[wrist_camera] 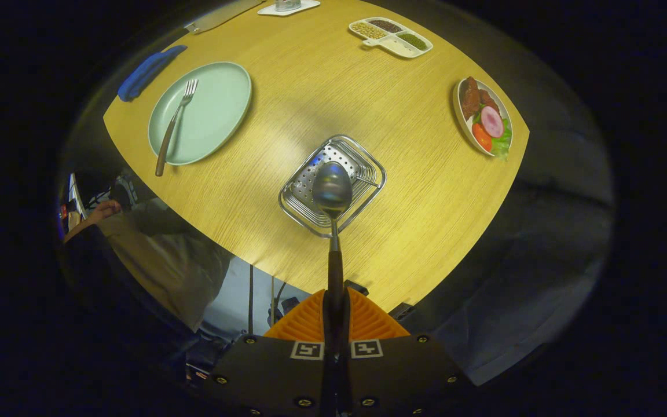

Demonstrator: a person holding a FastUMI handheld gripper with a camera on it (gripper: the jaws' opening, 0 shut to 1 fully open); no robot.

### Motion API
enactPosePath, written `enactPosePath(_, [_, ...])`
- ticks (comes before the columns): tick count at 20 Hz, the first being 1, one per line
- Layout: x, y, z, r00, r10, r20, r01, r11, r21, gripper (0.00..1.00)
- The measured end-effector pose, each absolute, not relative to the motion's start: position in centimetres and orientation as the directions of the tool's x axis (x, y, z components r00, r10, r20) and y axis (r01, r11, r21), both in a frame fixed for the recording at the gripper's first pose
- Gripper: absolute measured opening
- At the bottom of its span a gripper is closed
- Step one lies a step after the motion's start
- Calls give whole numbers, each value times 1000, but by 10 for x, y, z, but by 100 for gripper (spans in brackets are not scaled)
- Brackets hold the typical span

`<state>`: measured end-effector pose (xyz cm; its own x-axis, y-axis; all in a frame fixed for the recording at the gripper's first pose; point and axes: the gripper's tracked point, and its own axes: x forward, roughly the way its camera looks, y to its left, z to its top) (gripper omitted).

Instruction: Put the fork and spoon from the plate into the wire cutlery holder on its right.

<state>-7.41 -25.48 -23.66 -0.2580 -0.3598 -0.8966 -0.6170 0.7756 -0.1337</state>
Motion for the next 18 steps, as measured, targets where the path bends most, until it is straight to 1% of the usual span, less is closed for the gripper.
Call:
enactPosePath(10, [-50, -257, -267, -341, -420, -841, -638, 760, -121, 3])
enactPosePath(15, [-51, -244, -279, -411, -393, -823, -594, 800, -86, 3])
enactPosePath(18, [-47, -249, -286, -388, -423, -818, -613, 782, -114, 5])
